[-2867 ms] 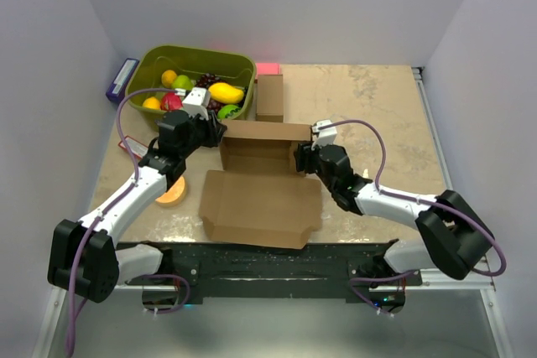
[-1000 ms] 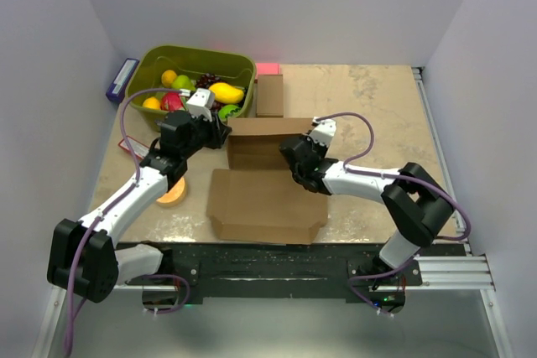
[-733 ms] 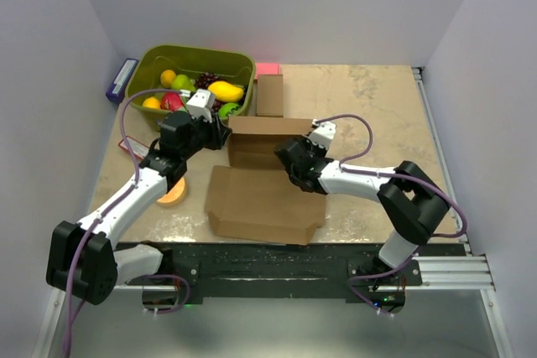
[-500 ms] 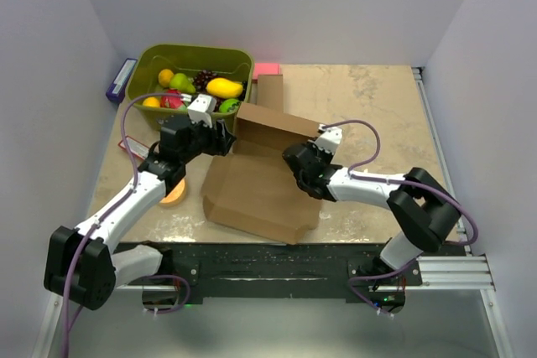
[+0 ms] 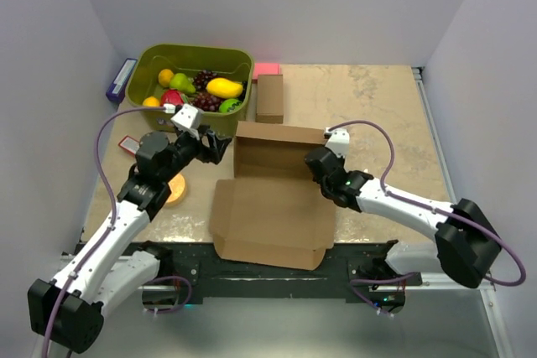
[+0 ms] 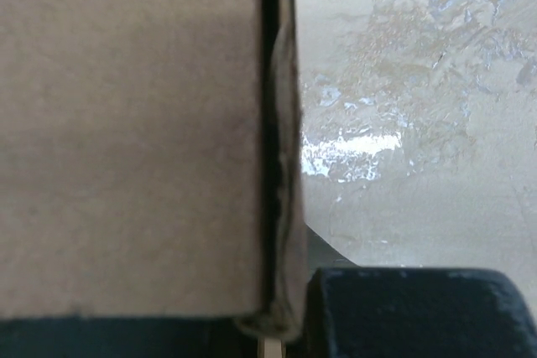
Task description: Fold the paper box
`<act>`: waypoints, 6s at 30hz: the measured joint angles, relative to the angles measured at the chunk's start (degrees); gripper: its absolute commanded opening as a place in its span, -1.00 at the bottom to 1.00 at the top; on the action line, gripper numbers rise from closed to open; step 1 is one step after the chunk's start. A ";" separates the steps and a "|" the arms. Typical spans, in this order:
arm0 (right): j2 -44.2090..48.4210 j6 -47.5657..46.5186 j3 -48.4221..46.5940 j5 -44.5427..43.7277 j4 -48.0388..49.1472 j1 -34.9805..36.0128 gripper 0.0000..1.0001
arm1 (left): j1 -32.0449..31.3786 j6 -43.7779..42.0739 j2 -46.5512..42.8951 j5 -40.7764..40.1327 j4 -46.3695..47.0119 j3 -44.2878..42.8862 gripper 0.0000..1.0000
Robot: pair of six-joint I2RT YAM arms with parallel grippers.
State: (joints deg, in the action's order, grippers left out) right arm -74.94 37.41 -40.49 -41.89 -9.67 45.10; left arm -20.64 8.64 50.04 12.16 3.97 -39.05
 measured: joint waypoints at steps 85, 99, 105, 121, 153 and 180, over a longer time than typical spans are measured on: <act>-11.43 -14.21 -27.30 24.46 -31.36 -5.03 -1.00 | -15.67 -19.93 2.45 -1.92 -4.94 -4.44 0.44; -11.63 -16.06 -27.30 29.66 -32.17 -5.05 -1.00 | -23.23 -29.53 9.27 -6.95 -6.56 -6.62 0.46; -10.14 -16.52 -27.17 31.12 -31.80 -5.05 -1.00 | -24.96 -30.67 9.64 -11.04 -5.40 -6.58 0.01; -5.73 -16.22 -26.58 32.37 -32.37 -5.31 0.78 | -26.40 -30.14 13.20 -11.54 -5.92 -6.47 -1.00; 27.36 1.49 -16.72 11.58 -34.51 -5.79 0.97 | -6.43 -8.55 6.23 -24.22 -9.31 -5.68 -1.00; 43.93 23.69 6.95 33.75 -34.69 -5.79 0.61 | -4.70 -6.01 5.22 -22.86 -9.35 -5.07 -1.00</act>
State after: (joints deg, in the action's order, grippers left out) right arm -31.00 61.10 -33.54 -8.14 -44.36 39.31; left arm -25.34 2.63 55.27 -10.70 -5.39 -44.12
